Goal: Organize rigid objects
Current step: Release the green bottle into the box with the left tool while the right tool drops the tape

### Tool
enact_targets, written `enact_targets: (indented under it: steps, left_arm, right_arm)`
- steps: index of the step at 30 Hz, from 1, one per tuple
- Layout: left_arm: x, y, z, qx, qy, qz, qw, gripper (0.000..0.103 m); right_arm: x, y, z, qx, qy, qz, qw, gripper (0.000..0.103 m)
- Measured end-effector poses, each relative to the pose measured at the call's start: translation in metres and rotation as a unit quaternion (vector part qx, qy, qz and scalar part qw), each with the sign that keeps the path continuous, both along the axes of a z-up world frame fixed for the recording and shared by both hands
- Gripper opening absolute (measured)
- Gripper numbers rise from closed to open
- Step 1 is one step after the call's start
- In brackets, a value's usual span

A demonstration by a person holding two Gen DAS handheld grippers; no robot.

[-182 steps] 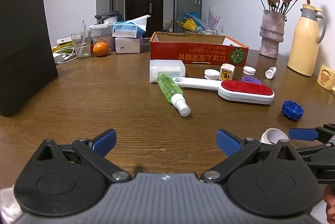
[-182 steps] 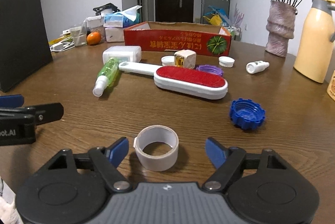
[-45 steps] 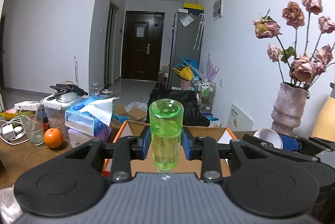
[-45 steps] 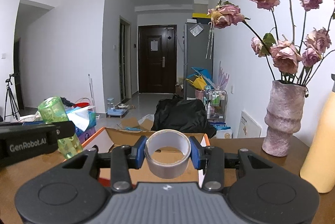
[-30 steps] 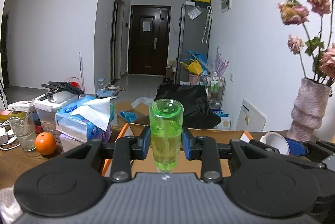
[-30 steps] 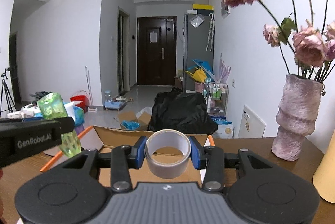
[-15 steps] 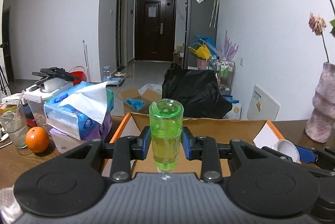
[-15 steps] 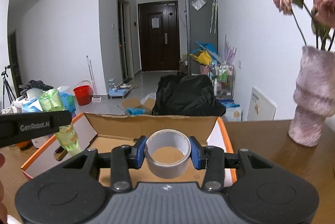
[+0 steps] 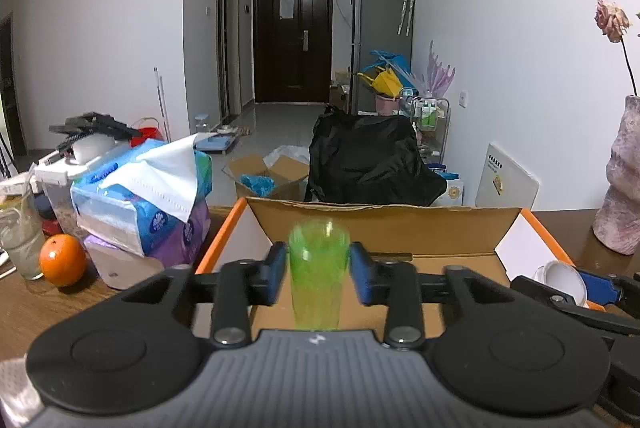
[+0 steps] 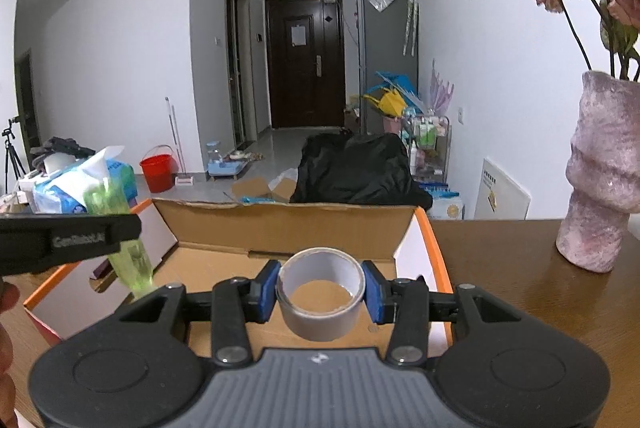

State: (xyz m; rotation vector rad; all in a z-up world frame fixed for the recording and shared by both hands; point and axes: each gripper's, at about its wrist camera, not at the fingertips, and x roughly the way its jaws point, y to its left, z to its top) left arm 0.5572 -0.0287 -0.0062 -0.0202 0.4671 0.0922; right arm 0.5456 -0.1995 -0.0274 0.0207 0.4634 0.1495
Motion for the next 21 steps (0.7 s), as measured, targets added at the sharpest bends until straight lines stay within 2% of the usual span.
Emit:
enact_targets:
  steps: [1,2,4,5,21]
  left_arm:
    - [-0.001,0.0,0.001,0.002,-0.004,0.004,1.0,0.071]
    - [-0.003,0.0,0.002,0.003,-0.009,0.007,0.9999,0.087]
    - [-0.005,0.0,0.003,0.007,-0.015,0.012,0.9998,0.098]
    - [-0.006,0.001,0.004,0.009,-0.016,0.013,0.9997,0.103]
    - [-0.022,0.001,0.016,0.013,-0.032,0.014,0.9993,0.103]
  right_arm:
    - [0.001,-0.001,0.0,0.0,0.004,-0.002,1.0,0.052]
    - [0.002,-0.003,0.0,0.002,0.009,-0.004,1.0,0.072]
    - [0.004,-0.007,-0.001,0.009,0.013,-0.007,1.0,0.099]
    - [0.003,-0.008,-0.001,0.012,0.011,-0.011,1.0,0.101]
    - [-0.005,-0.013,0.012,0.001,0.013,-0.023,1.0,0.103]
